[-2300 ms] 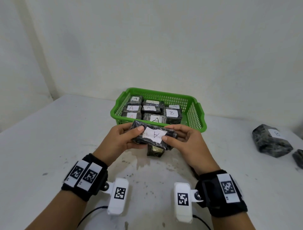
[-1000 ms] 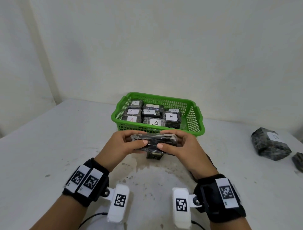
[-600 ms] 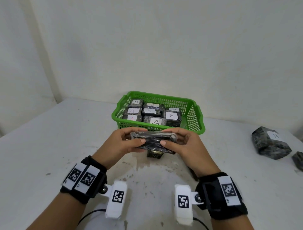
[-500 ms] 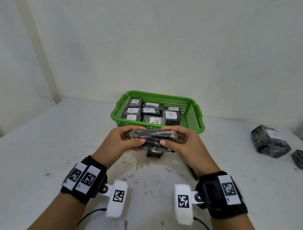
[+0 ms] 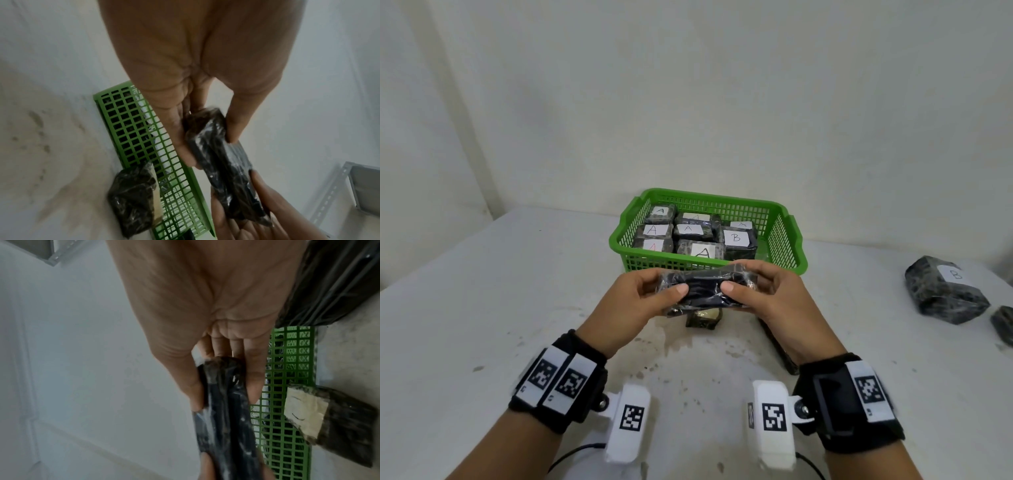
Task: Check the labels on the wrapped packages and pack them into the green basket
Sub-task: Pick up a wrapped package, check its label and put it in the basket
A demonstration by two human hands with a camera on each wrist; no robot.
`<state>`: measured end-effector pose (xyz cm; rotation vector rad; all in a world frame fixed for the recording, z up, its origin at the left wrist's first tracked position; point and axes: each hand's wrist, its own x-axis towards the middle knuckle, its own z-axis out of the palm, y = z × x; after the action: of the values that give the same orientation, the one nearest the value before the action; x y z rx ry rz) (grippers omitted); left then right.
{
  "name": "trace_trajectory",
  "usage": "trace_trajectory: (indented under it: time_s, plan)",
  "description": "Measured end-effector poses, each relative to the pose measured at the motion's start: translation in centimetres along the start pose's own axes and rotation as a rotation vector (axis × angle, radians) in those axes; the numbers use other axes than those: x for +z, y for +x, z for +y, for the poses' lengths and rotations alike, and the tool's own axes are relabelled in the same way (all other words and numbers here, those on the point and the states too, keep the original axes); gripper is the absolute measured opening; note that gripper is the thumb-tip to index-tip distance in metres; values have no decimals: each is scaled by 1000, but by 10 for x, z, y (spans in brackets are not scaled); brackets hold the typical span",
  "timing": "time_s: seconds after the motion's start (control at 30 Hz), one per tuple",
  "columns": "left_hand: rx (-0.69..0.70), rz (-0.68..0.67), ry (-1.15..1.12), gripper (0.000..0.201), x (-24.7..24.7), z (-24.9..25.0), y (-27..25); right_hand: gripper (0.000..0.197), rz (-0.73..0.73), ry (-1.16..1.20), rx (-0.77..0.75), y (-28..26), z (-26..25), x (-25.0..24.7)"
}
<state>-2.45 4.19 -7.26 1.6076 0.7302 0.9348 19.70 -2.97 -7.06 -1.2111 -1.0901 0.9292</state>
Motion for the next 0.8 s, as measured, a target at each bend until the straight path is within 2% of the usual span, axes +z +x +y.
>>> trace_trajectory:
  time_s: [0.07,0.13,0.27,0.33,0.5,0.6,0.73,0.8]
  plan:
    - [24,41,18,15,-1,0,0,51,-18,-15,10,1,3,0]
    - [39,18,18,19,-1,1,0,62,-15,-60,13,3,5,2]
    - [-2,-13,-57,34,2,1,0,50,36,-82,-17,1,5,6]
    - [1,19,-70,32,2,0,1,54,21,-131,-23,0,4,6]
    - [-7,8,-145,33,-4,-1,2,42,-14,-124,-53,-5,-4,3]
    - [37,30,-63,30,-6,0,2,47,-29,-123,-62,-4,-4,3]
    - [124,29,-58,40,-8,0,1,68,-70,-53,20,-2,-1,4]
    - [156,14,-74,44,-6,-1,1,61,-67,68,92,-2,-2,6]
